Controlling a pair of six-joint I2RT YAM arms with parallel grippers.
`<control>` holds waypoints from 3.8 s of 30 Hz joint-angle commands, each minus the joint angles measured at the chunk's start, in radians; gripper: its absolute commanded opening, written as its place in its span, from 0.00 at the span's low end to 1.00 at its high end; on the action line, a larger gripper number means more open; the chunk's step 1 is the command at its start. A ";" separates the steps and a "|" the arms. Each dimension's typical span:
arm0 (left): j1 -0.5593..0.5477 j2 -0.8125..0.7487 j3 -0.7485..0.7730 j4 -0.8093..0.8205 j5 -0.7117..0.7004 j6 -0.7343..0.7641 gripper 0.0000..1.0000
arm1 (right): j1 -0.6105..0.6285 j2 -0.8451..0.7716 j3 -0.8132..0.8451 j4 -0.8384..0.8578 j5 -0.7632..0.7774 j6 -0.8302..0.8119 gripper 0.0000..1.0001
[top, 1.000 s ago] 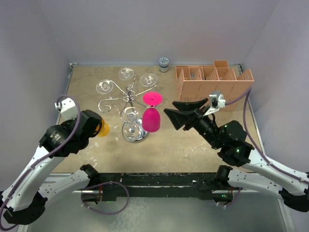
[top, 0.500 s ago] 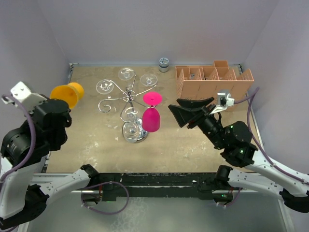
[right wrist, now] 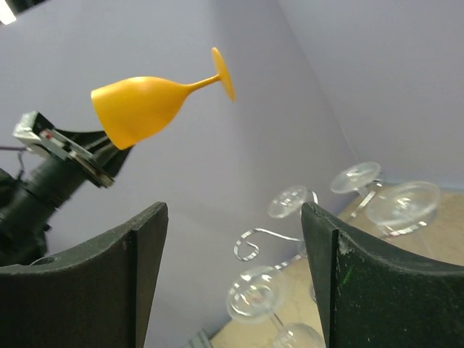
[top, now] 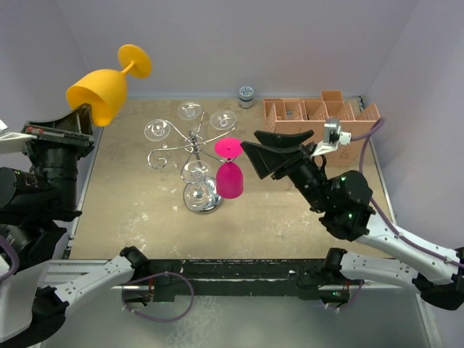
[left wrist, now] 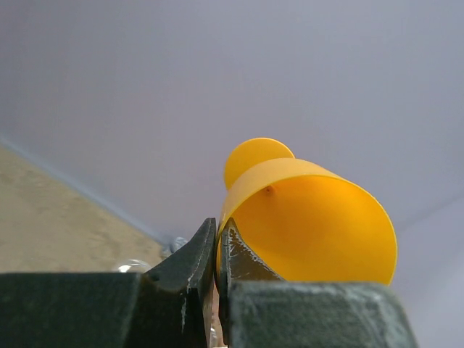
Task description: Place the wine glass upside down on the wine glass rack
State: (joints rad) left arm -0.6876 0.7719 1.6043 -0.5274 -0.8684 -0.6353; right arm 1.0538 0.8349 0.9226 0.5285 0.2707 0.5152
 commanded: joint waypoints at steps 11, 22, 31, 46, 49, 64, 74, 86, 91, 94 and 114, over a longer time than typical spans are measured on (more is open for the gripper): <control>0.000 0.051 -0.161 0.524 0.471 -0.160 0.00 | 0.002 0.291 0.391 0.047 0.138 0.555 0.73; 0.000 0.072 -0.191 0.572 0.533 -0.182 0.00 | 0.003 0.510 0.644 0.049 0.234 0.641 0.68; 0.001 0.079 -0.215 0.579 0.597 -0.178 0.00 | 0.002 0.615 0.790 0.012 0.256 0.720 0.62; 0.000 0.013 -0.258 0.528 0.659 -0.155 0.00 | 0.001 0.641 0.739 0.142 0.275 0.799 0.29; 0.000 0.002 -0.260 0.513 0.660 -0.152 0.00 | 0.002 0.640 0.714 0.179 0.249 0.792 0.15; 0.000 -0.088 -0.197 0.266 0.588 -0.079 0.45 | 0.001 0.558 0.588 0.318 0.197 0.541 0.00; 0.000 -0.082 -0.061 0.138 0.619 -0.093 0.47 | 0.002 0.477 0.573 0.335 0.128 0.072 0.00; 0.000 -0.002 0.093 0.213 0.707 -0.309 0.47 | 0.022 0.505 0.620 0.234 -0.106 -0.079 0.00; 0.000 0.017 0.101 0.216 0.709 -0.405 0.47 | 0.082 0.542 0.613 0.258 -0.131 -0.097 0.00; 0.001 0.037 0.157 0.075 0.601 -0.422 0.47 | 0.100 0.573 0.629 0.239 -0.150 -0.080 0.00; 0.001 -0.066 0.145 -0.316 0.431 -0.580 0.47 | 0.231 0.778 0.651 0.287 -0.131 -0.067 0.00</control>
State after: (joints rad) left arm -0.6876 0.7315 1.7416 -0.7799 -0.4099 -1.1614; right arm 1.2514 1.5925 1.5234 0.7570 0.1123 0.4881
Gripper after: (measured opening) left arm 0.475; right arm 0.042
